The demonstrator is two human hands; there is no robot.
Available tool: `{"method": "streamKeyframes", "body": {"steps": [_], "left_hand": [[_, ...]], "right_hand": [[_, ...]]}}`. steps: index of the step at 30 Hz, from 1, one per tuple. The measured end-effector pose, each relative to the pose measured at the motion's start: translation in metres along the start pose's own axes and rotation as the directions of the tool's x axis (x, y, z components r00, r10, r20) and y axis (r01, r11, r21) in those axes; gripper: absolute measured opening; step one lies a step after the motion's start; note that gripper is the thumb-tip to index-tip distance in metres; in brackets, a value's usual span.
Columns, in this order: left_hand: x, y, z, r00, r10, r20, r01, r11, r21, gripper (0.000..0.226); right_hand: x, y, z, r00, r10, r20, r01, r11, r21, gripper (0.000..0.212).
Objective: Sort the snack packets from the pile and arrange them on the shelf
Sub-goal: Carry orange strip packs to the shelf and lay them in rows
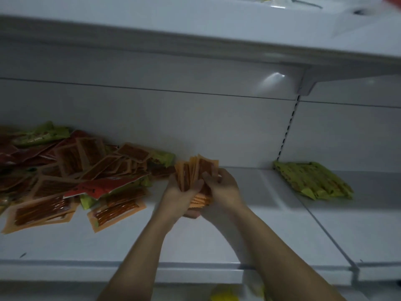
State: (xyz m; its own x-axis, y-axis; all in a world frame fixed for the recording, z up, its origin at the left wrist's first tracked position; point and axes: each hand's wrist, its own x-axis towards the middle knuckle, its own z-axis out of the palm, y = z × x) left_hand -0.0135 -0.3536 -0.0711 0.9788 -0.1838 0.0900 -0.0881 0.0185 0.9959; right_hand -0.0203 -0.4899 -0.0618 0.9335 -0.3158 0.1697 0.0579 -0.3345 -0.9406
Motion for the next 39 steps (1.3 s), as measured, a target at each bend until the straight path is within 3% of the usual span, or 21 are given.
{"method": "streamKeyframes", "body": {"steps": [3,5,8,12,19,26,39], "left_hand": [[-0.013,0.011,0.02,0.998,-0.037,0.054,0.035,0.999,0.023,0.039],[-0.023,0.016,0.034,0.993,-0.077,0.095,0.078,0.997,-0.004,0.026],[-0.035,0.02,0.057,0.983,-0.136,0.122,0.147,0.985,-0.085,0.025],[-0.051,0.021,0.097,0.99,-0.09,0.108,0.094,0.995,-0.033,0.027],[-0.075,0.025,0.157,0.999,-0.033,-0.013,0.031,0.995,-0.098,0.035],[-0.099,0.038,0.205,0.975,-0.058,0.216,0.081,0.992,-0.1,0.034],[-0.155,0.055,0.315,0.948,0.05,0.316,-0.01,0.992,-0.126,0.031]], "right_hand": [[-0.01,-0.003,-0.029,0.992,-0.015,0.123,0.005,0.997,0.079,0.008],[-0.015,0.002,-0.053,0.989,0.033,0.144,-0.06,0.981,0.187,0.015],[-0.025,0.01,-0.088,0.981,0.141,0.133,-0.18,0.92,0.347,0.021],[-0.042,0.02,-0.123,0.976,0.19,0.108,-0.218,0.881,0.421,0.034],[-0.076,0.029,-0.176,0.986,0.164,-0.033,-0.134,0.89,0.436,0.03],[-0.109,0.044,-0.23,0.955,0.216,-0.204,-0.054,0.801,0.597,0.024],[-0.194,0.075,-0.378,0.862,0.194,-0.469,0.121,0.819,0.561,0.03]]}}
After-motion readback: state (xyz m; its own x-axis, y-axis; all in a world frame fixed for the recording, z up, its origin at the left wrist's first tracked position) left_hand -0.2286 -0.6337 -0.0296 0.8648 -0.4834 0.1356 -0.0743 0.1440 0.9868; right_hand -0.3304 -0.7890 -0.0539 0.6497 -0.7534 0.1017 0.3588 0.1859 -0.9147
